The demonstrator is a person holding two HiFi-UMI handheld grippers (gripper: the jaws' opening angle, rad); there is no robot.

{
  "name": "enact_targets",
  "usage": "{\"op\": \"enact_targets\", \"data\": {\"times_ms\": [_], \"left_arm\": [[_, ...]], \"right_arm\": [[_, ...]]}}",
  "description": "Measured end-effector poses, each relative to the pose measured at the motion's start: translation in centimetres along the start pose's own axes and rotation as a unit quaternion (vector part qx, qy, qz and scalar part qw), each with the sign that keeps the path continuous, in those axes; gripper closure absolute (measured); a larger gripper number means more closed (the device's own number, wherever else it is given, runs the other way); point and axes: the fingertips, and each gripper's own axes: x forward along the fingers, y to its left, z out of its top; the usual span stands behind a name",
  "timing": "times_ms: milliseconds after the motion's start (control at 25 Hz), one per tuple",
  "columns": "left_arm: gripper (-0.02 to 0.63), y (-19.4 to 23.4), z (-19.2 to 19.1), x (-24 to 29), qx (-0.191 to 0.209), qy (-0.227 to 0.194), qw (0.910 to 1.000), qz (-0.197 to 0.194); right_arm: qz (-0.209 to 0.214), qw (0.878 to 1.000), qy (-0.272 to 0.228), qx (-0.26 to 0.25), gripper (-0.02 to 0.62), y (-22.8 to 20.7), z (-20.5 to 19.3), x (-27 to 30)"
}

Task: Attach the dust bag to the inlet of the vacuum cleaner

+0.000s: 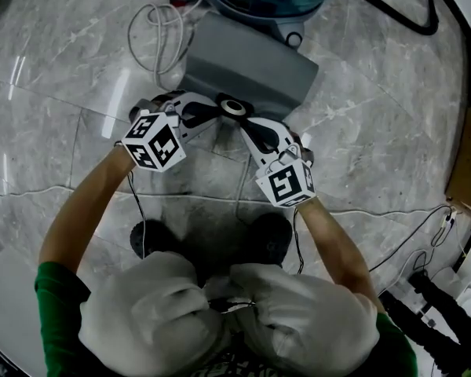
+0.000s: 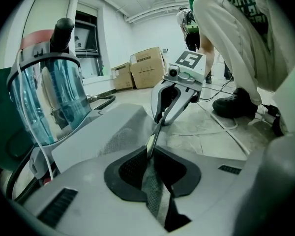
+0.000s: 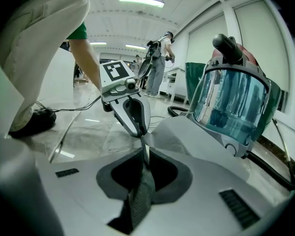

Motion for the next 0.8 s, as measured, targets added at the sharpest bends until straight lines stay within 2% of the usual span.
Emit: {"op": "enact_targets", "data": {"times_ms": [360,600,800], "left_arm": [[0.565,0.8,0.4,1.2,0.002,-0.003,1.0,-0.004],[0.571,2.3,1.2,1.3,0.0,-0.012,0.9999,0.007],[0.573,3.0,1.4,1.6,-0.008,-0.022,0.9997,0.005]], "right_arm": [[0.0,1.0,0.005,0.025,0.555,-1.3,-1.2,0.5],[-0.018,0.999,-0.003,0.042,0.556,-3.1,-0.9,0.3],[-0.008,0.998,-0.011,0.056,0.555,-4.2,-1.1,0.2]]}}
